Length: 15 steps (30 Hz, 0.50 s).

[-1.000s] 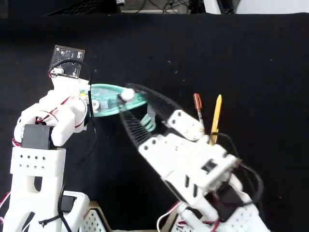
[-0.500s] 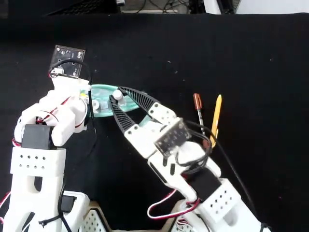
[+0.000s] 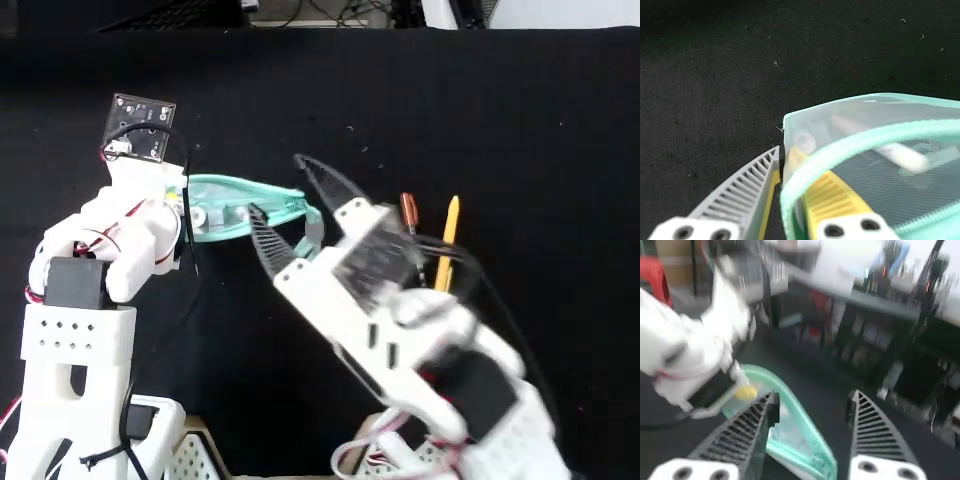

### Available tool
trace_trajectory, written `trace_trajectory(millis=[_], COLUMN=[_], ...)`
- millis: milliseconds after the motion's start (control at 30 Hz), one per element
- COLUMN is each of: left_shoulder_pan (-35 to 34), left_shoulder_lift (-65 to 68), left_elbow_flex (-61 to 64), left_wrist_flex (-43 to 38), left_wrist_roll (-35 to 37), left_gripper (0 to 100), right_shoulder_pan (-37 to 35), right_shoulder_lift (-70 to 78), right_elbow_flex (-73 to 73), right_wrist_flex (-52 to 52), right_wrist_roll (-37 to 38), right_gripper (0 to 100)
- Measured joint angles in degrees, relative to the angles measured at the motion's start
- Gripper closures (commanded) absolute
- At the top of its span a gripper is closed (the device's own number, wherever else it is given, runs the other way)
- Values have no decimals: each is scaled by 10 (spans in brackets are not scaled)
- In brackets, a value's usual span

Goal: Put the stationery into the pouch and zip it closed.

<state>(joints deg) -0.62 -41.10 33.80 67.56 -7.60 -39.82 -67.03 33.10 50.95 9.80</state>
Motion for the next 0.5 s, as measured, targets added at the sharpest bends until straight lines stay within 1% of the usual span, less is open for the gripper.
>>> trace_trajectory(millis=[67,133,233,333,433,500], left_shoulder_pan=[0,0,0,0,0,0], left_shoulder_lift=[0,0,0,0,0,0], left_elbow_flex=[0,0,0,0,0,0], left_wrist_flex=[0,0,0,0,0,0], left_wrist_roll=[0,0,0,0,0,0], left_gripper=[970,970,970,970,970,970], right_shoulder_pan=[8,49,164,293,381,410], right_shoulder_lift=[-13,-25,-23,1,70,128], right_elbow_flex=[-58,-91,-79,0,121,194], right_wrist_flex=[33,62,105,111,49,-23], right_wrist_roll=[1,1,1,1,1,0], right_gripper=[800,801,801,801,801,801])
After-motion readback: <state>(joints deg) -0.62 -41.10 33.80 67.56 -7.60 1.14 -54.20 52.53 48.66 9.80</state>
